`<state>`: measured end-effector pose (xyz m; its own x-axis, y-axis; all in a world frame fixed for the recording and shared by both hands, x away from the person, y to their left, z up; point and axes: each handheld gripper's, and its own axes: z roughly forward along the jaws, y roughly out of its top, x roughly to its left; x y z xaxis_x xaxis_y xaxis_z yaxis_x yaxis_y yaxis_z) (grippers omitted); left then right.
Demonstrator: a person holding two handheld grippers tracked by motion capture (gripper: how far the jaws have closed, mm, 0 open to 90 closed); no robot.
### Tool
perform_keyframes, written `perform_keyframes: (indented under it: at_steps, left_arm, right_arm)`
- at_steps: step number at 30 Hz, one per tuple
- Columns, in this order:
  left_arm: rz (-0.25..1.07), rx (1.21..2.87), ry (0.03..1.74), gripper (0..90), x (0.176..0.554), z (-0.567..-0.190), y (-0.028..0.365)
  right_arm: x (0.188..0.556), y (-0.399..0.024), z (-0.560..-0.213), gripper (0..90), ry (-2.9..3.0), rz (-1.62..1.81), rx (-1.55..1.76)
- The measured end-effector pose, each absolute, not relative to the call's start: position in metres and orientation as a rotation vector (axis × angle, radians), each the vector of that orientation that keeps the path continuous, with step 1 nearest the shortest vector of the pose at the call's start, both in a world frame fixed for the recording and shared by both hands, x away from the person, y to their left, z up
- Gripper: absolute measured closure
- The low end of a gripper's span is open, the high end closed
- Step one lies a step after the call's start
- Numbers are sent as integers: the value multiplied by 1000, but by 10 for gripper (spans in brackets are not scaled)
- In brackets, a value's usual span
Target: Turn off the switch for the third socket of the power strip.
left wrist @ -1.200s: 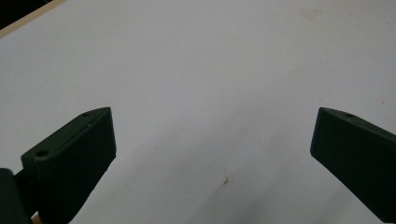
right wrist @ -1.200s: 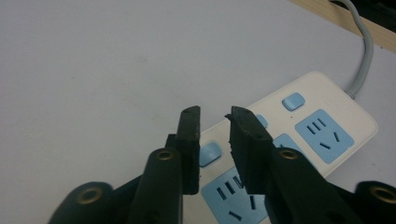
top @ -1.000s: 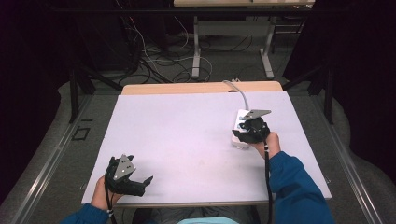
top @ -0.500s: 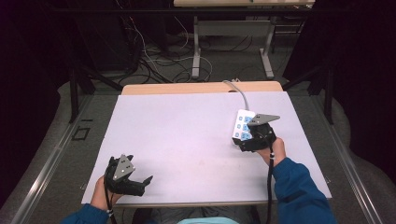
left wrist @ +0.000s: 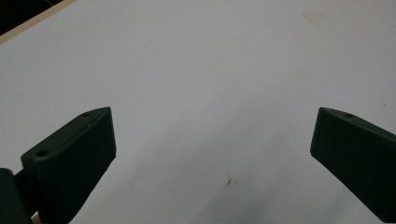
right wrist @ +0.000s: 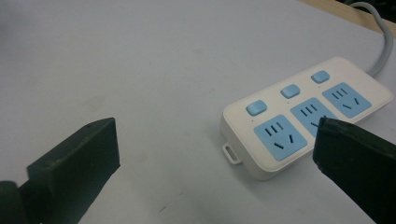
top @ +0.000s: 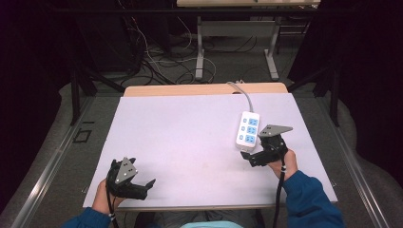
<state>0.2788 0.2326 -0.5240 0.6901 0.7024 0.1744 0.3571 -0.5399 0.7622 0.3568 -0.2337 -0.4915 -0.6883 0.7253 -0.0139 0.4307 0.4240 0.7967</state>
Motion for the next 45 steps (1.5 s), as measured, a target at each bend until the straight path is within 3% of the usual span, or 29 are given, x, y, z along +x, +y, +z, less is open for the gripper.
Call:
perform_keyframes:
  at_steps: [45]
  left_arm:
    - [611,2182,803,1,279,-524,232]
  right_arm:
    - [303,-273,-516,2,2309,1074,1051]
